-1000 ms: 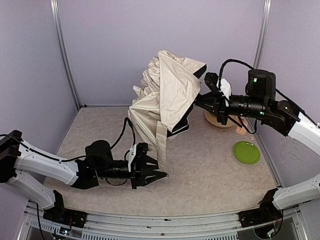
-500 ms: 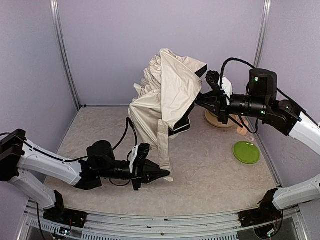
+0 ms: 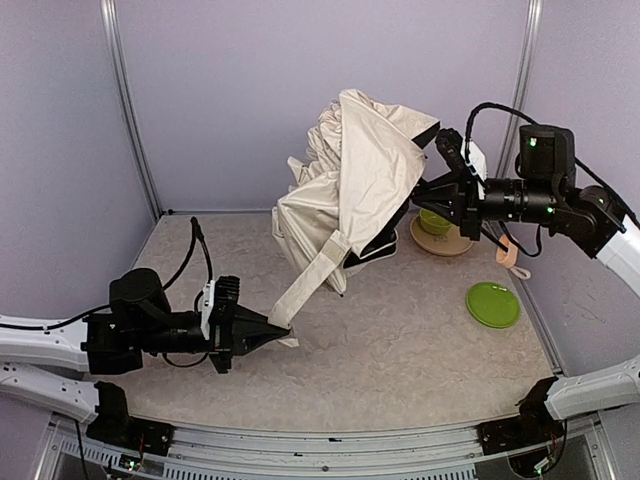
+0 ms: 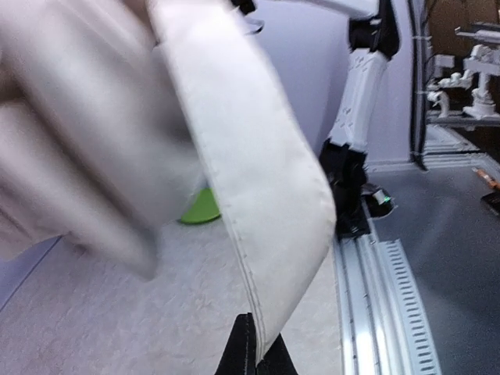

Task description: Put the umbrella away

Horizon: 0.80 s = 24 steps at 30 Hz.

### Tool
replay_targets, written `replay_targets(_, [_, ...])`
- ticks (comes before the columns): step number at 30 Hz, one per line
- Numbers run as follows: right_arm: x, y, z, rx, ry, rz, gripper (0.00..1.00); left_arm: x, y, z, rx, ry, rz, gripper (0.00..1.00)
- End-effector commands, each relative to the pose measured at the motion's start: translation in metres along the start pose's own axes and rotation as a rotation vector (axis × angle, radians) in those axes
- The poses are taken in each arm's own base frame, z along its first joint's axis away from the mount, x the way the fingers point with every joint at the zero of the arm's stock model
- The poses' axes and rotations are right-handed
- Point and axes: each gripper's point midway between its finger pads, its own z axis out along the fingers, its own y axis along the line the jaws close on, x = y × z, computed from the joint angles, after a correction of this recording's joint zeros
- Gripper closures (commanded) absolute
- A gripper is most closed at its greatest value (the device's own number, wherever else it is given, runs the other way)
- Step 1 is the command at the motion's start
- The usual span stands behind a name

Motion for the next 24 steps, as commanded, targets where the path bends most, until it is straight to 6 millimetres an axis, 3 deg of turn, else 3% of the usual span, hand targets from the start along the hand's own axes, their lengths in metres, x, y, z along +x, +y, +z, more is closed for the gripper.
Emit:
replay_targets(1, [-0.044, 0.033, -0.026, -0.2, -0.134, -0.058, 1.0, 0.057, 0.062, 0.003, -0.256, 0.25, 0.037, 1.0])
replay_targets(3, [-0.04, 0.049, -0.028, -0.297, -0.13, -0.048, 1.0, 0.065, 0.081, 0.006, -0.311, 0.276, 0.052, 1.0])
replay_targets(8, [-0.017, 0.084, -0.029, -0.498, -0.1, -0.015, 1.0, 0.04, 0.115, 0.012, -0.383, 0.146, 0.178, 1.0])
replay_targets(14, [0.01, 0.121, -0.027, -0.641, -0.072, 0.016, 1.0, 0.049, 0.156, 0.052, -0.35, 0.221, 0.347, 1.0])
replay_targets(17, [0.023, 0.142, -0.029, -0.724, -0.027, 0.035, 1.0, 0.042, 0.186, 0.055, -0.356, 0.182, 0.373, 1.0])
replay_targets(24, [0.095, 0.19, -0.017, -0.872, 0.167, 0.181, 1.0, 0.013, 0.202, 0.073, -0.276, 0.124, 0.52, 1.0])
